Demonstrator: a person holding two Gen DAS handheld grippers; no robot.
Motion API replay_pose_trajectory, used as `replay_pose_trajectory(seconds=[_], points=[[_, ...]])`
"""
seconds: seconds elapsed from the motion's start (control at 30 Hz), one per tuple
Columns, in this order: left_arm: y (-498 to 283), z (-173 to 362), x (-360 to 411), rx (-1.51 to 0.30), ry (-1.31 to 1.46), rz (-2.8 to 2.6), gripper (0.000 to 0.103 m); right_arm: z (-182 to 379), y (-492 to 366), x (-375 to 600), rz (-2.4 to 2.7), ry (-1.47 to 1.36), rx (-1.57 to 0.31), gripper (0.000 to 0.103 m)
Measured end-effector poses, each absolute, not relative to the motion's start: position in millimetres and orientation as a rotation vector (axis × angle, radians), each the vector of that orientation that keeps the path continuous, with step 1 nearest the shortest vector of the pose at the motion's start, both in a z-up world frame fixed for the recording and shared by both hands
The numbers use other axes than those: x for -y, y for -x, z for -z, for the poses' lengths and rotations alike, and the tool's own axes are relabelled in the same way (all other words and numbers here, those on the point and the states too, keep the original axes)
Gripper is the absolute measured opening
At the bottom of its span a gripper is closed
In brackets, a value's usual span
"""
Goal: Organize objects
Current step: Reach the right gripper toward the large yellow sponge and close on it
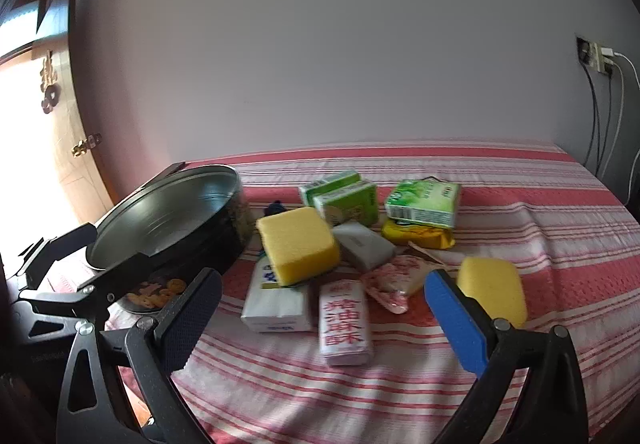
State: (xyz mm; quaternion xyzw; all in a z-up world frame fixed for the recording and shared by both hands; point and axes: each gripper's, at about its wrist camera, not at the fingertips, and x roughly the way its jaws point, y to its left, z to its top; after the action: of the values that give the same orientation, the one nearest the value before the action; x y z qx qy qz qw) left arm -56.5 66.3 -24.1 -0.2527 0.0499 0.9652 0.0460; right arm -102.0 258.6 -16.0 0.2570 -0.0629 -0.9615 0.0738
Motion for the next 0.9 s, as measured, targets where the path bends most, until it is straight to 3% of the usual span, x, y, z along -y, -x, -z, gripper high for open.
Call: replay_pose_trajectory(seconds=[0.9], points=[[123.0, 41.4, -154.1, -0.314, 0.813, -2.84, 0.103, 51.1, 130.7, -344.2, 3.119, -0.965, 0.302, 0.103]])
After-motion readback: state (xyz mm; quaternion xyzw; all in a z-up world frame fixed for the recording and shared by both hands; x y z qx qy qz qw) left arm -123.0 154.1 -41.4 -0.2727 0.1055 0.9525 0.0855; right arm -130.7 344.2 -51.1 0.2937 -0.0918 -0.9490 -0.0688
